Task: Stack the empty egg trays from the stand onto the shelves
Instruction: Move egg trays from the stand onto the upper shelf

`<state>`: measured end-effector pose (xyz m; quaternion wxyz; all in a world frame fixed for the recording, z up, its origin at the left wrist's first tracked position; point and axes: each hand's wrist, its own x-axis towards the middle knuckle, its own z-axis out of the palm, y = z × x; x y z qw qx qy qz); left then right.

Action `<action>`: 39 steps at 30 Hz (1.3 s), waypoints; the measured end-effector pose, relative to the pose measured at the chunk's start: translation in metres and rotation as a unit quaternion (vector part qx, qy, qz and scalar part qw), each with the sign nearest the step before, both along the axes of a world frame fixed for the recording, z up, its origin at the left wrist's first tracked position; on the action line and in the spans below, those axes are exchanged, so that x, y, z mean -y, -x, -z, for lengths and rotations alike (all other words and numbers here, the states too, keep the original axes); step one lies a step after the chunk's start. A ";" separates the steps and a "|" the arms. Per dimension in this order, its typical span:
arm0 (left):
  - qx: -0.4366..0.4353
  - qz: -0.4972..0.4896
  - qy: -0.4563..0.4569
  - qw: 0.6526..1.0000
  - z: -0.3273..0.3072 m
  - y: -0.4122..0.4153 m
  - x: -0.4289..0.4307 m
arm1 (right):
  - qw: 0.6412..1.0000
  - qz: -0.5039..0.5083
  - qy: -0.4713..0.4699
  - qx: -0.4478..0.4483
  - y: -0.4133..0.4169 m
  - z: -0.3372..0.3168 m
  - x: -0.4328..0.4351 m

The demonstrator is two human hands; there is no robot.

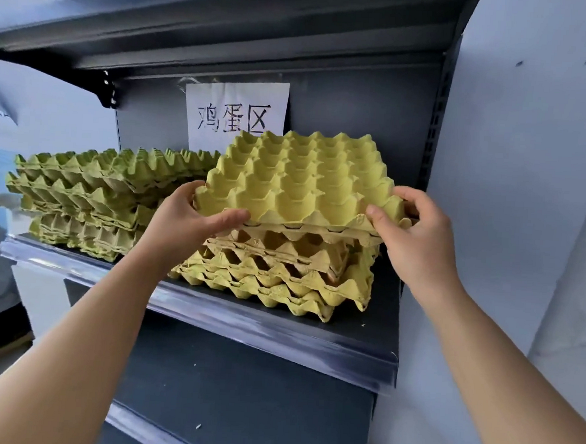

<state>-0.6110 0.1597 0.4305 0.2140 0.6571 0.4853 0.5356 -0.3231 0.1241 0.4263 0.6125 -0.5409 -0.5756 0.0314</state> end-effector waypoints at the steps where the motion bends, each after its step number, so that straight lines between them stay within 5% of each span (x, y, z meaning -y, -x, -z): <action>1: -0.004 0.000 0.002 1.000 0.000 0.002 -0.008 | 1.000 0.003 0.002 0.002 0.001 0.001 -0.005; 19: -0.112 0.094 0.035 0.989 0.004 0.026 -0.080 | 0.989 0.123 0.077 -0.008 0.047 0.019 -0.010; 25: -0.174 0.050 0.011 0.983 0.010 0.031 -0.083 | 0.981 0.171 0.096 -0.001 0.059 0.021 -0.007; 32: -0.194 0.002 -0.190 0.962 0.020 0.019 -0.064 | 0.967 0.217 0.079 0.111 0.067 0.012 0.016; 39: -0.155 0.108 -0.329 0.925 0.047 -0.037 -0.009 | 0.947 0.257 0.090 0.172 0.055 0.031 0.076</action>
